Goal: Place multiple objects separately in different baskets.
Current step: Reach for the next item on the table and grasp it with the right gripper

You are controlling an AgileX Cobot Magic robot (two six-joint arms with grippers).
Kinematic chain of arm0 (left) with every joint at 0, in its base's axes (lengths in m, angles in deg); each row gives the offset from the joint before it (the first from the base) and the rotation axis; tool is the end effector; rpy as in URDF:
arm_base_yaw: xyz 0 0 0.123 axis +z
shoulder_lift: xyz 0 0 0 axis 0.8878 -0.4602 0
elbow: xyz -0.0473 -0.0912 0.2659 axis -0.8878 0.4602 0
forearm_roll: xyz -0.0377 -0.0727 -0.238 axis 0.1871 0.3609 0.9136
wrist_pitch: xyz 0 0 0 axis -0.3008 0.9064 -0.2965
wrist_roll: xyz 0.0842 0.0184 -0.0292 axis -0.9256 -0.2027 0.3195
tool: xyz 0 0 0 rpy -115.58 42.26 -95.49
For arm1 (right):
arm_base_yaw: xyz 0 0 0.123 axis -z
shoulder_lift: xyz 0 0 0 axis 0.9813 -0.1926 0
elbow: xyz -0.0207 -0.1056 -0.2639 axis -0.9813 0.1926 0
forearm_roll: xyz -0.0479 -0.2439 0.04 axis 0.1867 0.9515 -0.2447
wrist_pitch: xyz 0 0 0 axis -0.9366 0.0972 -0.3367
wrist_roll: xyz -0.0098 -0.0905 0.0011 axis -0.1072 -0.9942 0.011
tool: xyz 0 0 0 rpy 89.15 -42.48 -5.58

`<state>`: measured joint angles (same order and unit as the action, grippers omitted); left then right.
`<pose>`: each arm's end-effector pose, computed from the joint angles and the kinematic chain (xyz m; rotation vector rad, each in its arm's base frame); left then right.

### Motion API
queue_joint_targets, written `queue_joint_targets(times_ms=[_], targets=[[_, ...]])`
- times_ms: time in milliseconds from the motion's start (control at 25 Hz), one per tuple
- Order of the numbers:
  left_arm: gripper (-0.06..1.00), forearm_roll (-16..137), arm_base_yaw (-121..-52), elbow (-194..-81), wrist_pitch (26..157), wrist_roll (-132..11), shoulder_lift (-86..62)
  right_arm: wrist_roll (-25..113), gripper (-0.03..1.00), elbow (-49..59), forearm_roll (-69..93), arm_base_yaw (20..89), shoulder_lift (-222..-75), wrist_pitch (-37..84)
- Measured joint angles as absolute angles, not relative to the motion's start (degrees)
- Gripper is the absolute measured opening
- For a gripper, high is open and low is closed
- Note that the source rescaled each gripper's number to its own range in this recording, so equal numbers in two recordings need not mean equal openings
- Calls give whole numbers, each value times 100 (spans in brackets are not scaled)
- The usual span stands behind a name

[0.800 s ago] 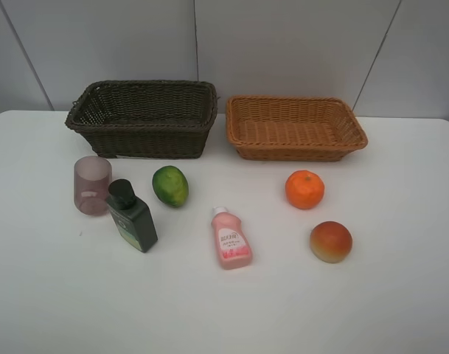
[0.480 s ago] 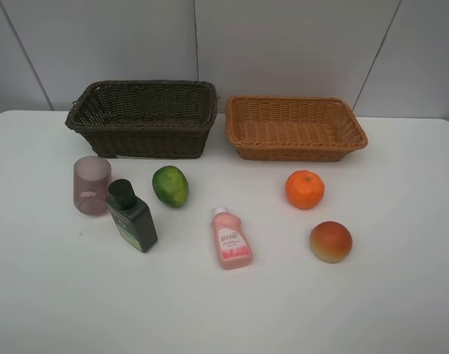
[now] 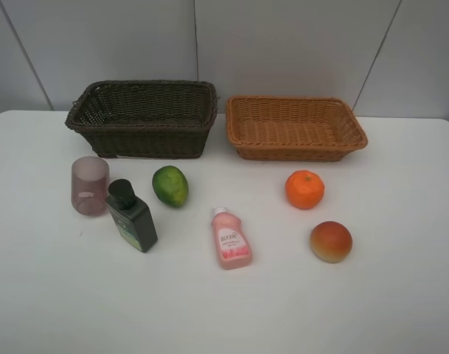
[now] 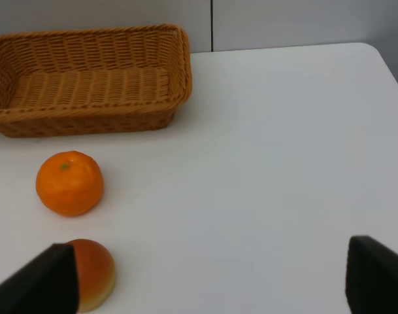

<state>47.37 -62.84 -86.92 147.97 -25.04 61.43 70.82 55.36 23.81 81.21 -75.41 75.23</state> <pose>-0.0065 -0.0007 0.2792 -0.0221 2.0284 -0.0306 -0.0082 -0.0045 0.2832 0.1084 2.0167 -0.0580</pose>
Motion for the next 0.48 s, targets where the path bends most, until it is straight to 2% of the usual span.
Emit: queue_joint_targets(times_ms=[480], targets=[[92, 4737, -6284, -8692, 14797, -2504, 6143, 7082, 75, 5536, 2381, 8121, -7541, 7523]])
